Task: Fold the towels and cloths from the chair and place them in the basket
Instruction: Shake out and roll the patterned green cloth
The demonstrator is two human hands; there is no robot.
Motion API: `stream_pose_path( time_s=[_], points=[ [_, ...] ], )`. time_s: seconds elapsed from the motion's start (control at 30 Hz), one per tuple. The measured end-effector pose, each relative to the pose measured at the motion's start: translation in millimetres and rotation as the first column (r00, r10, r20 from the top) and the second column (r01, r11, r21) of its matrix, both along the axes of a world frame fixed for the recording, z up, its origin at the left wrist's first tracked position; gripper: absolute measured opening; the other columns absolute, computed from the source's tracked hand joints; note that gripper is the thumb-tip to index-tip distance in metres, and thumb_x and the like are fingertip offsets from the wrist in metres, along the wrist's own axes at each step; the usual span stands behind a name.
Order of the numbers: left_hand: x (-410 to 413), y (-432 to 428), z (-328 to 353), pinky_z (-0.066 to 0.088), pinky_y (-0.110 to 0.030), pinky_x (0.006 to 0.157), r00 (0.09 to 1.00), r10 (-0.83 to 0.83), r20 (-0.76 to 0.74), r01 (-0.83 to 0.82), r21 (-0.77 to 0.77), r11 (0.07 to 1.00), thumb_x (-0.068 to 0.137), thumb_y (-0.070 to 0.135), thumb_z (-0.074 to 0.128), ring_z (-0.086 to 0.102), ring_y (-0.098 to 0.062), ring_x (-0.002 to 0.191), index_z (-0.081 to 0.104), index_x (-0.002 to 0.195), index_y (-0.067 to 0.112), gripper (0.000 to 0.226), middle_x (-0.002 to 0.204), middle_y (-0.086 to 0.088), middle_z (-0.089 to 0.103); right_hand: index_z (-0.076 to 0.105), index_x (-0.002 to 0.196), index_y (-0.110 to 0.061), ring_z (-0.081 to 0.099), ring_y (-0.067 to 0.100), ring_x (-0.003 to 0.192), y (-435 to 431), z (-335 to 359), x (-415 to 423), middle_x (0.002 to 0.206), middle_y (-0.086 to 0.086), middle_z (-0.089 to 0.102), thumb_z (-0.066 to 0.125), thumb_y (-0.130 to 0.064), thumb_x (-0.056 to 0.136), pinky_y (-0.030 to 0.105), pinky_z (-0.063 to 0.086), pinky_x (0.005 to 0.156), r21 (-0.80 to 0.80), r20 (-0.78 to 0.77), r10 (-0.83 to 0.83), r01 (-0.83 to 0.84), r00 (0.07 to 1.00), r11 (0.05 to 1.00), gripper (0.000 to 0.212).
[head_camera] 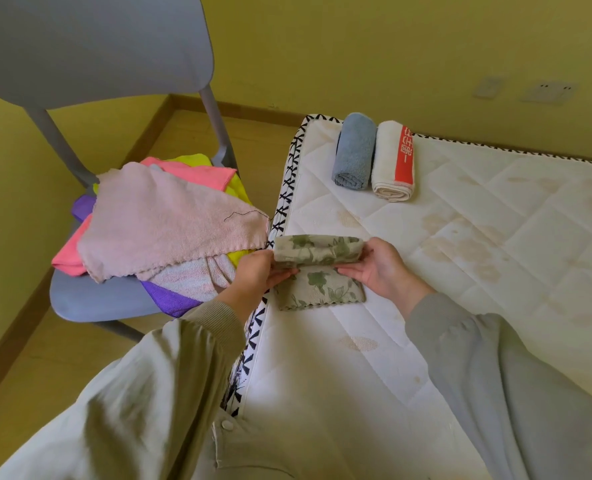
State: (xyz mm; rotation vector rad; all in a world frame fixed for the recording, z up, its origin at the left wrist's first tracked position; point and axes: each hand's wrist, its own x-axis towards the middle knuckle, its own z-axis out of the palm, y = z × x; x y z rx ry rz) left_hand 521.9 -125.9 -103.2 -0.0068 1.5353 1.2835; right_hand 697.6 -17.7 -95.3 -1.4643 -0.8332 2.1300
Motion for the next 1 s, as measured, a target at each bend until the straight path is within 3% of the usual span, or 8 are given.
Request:
stream_pose_path(
  time_s=[0.13,0.27,0.37,0.47,0.57,0.73,0.9,1.0],
  points=[
    [-1,-1,-4,0.039,-0.03,0.056,0.989,-0.061,-0.134,0.049,-0.088,0.995,0.094,0.044,0.048,0.051,-0.023,0.066,0.054,0.068,0.008,0.045,0.076,-0.013,0.057,0.052,0.064,-0.002,0.054,0.022,0.064,5,-3,-6,0.07,0.013,0.056,0.043,-0.033,0.097,0.029,0.047,0.062,0.04,0.154,0.063,-0.07,0.986,0.997,0.046],
    [11,-4,-4,0.051,-0.034,0.08,0.963,-0.137,-0.233,0.127,-0.056,0.99,0.087,0.031,0.067,0.06,-0.026,0.081,0.059,0.072,0.007,0.029,0.075,-0.007,0.061,0.06,0.077,-0.002,0.058,0.02,0.07,2,1,-3,0.077,0.012,0.059,0.06,0.002,0.087,0.027,0.05,0.064,0.187,0.228,0.25,-0.294,0.941,0.937,0.011],
    [17,-3,-4,0.05,-0.038,0.092,0.971,-0.096,-0.218,0.087,-0.052,0.995,0.089,0.025,0.065,0.06,-0.028,0.098,0.062,0.074,0.012,0.02,0.084,-0.005,0.062,0.063,0.083,-0.007,0.056,0.018,0.075,-1,2,0,0.078,0.009,0.058,0.058,0.016,0.08,0.024,0.048,0.067,0.256,0.284,0.347,-0.42,0.894,0.871,0.023],
    [19,-2,-1,0.05,-0.034,0.08,0.989,-0.022,-0.147,0.007,-0.107,0.994,0.092,0.023,0.06,0.054,-0.025,0.095,0.062,0.076,0.017,0.017,0.091,-0.005,0.057,0.066,0.084,-0.01,0.056,0.024,0.088,-3,-1,2,0.087,0.011,0.059,0.055,0.021,0.076,0.032,0.049,0.077,0.277,0.303,0.35,-0.433,0.886,0.858,0.034],
    [17,-7,-1,0.051,-0.032,0.075,0.985,-0.101,-0.143,0.093,-0.063,0.994,0.086,-0.002,0.06,0.057,-0.023,0.091,0.061,0.082,0.017,0.02,0.103,-0.01,0.058,0.068,0.082,-0.015,0.056,0.031,0.106,-7,-6,3,0.102,0.014,0.06,0.052,0.025,0.072,0.04,0.05,0.089,0.305,0.347,0.355,-0.463,0.868,0.832,0.043],
    [9,-22,1,0.047,-0.023,0.063,0.862,-0.306,-0.404,0.31,-0.058,0.949,0.08,-0.01,0.059,0.058,-0.02,0.085,0.064,0.105,0.015,0.035,0.116,-0.006,0.055,0.067,0.084,-0.018,0.054,0.022,0.098,-18,-5,7,0.11,0.009,0.055,0.056,0.022,0.071,0.024,0.049,0.07,0.368,0.514,0.321,-0.542,0.795,0.755,0.044],
    [17,-28,-1,0.041,-0.015,0.049,0.747,-0.383,-0.543,0.386,-0.115,0.915,0.082,-0.004,0.058,0.051,-0.014,0.059,0.06,0.122,0.011,0.042,0.087,-0.003,0.06,0.066,0.098,-0.014,0.043,0.013,0.113,-29,-12,12,0.118,-0.001,0.041,0.056,0.021,0.071,0.011,0.036,0.08,0.449,0.642,0.276,-0.643,0.715,0.62,0.045],
    [23,-29,-3,0.041,-0.013,0.06,0.693,-0.341,-0.635,0.317,-0.156,0.936,0.084,0.01,0.066,0.055,-0.012,0.08,0.056,0.127,0.013,0.044,0.113,-0.001,0.053,0.065,0.104,-0.01,0.041,0.013,0.121,-30,-16,14,0.122,-0.001,0.039,0.055,0.021,0.072,0.007,0.034,0.08,0.466,0.65,0.263,-0.647,0.713,0.603,0.046]
  ],
)
